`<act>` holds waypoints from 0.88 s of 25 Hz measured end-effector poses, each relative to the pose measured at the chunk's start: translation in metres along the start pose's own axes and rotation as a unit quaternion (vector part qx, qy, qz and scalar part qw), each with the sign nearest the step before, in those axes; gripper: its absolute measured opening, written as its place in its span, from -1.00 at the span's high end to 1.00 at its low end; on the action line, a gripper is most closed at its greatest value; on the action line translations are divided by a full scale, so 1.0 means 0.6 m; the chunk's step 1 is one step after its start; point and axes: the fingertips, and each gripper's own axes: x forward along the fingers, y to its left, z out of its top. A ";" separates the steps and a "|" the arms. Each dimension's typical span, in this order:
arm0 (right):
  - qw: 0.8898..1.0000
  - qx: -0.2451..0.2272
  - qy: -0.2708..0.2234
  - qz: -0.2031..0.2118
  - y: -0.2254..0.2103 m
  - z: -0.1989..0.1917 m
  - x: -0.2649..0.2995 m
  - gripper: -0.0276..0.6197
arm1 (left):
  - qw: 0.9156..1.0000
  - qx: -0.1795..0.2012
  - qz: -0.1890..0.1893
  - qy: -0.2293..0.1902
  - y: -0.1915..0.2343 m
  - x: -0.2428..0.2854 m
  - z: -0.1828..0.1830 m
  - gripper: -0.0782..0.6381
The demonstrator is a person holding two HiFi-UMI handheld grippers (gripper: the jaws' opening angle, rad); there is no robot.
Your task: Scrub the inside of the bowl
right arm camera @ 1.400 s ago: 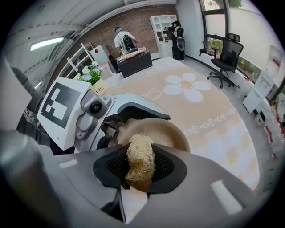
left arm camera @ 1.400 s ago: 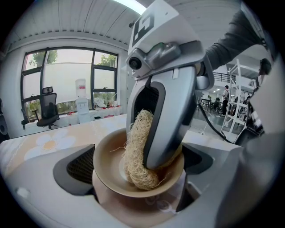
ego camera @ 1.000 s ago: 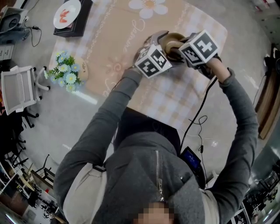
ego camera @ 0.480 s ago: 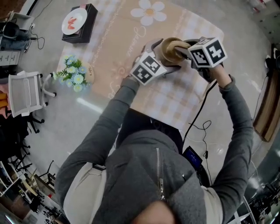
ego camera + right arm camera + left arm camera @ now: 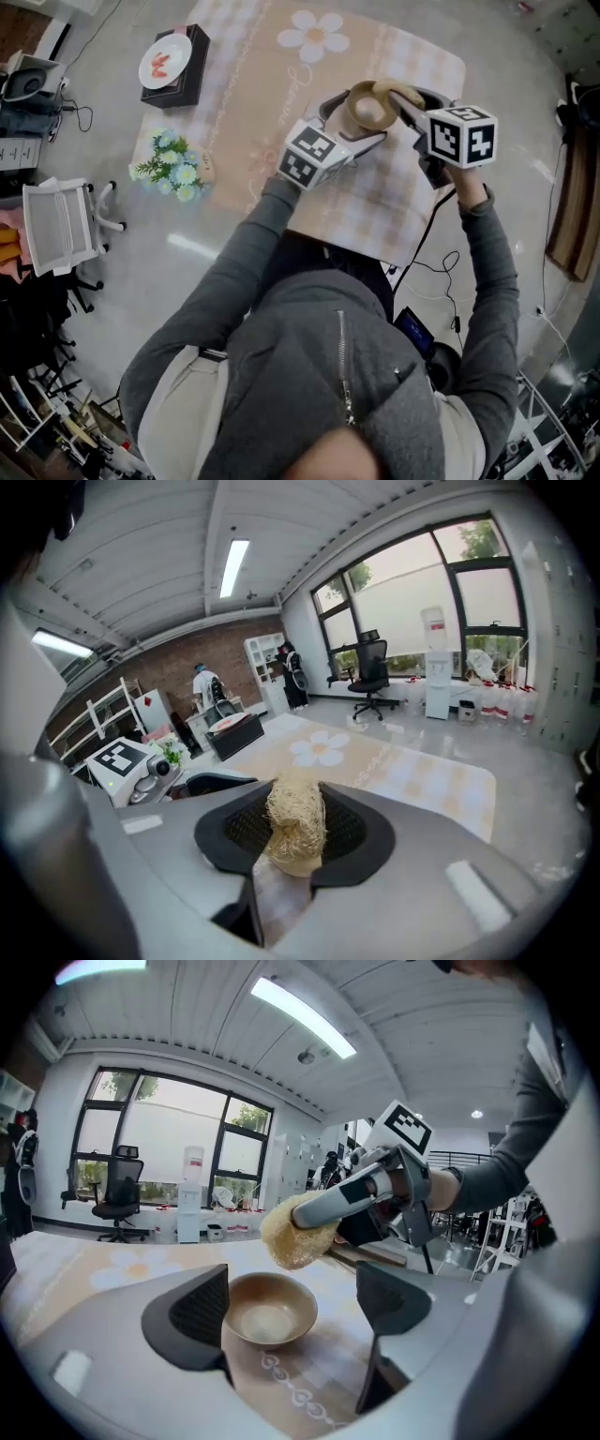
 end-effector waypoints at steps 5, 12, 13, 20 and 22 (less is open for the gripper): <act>0.994 0.035 -0.083 -0.060 0.019 0.006 -0.042 0.58 | 1.000 -0.002 0.003 -0.023 -0.006 -0.030 0.012 -0.17; 0.963 0.067 -0.183 -0.184 0.045 -0.032 -0.117 0.58 | 0.999 -0.009 0.011 -0.042 -0.023 -0.088 0.010 0.14; 0.956 0.072 -0.198 -0.204 0.051 -0.040 -0.128 0.58 | 0.999 -0.010 0.009 -0.041 -0.026 -0.096 0.006 0.16; 0.916 0.091 -0.247 -0.302 0.117 -0.099 -0.168 0.58 | 0.999 -0.015 -0.006 -0.040 -0.047 -0.143 -0.015 0.56; 0.916 0.095 -0.234 -0.312 0.142 -0.119 -0.158 0.58 | 0.999 -0.021 -0.009 -0.043 -0.052 -0.153 -0.020 0.65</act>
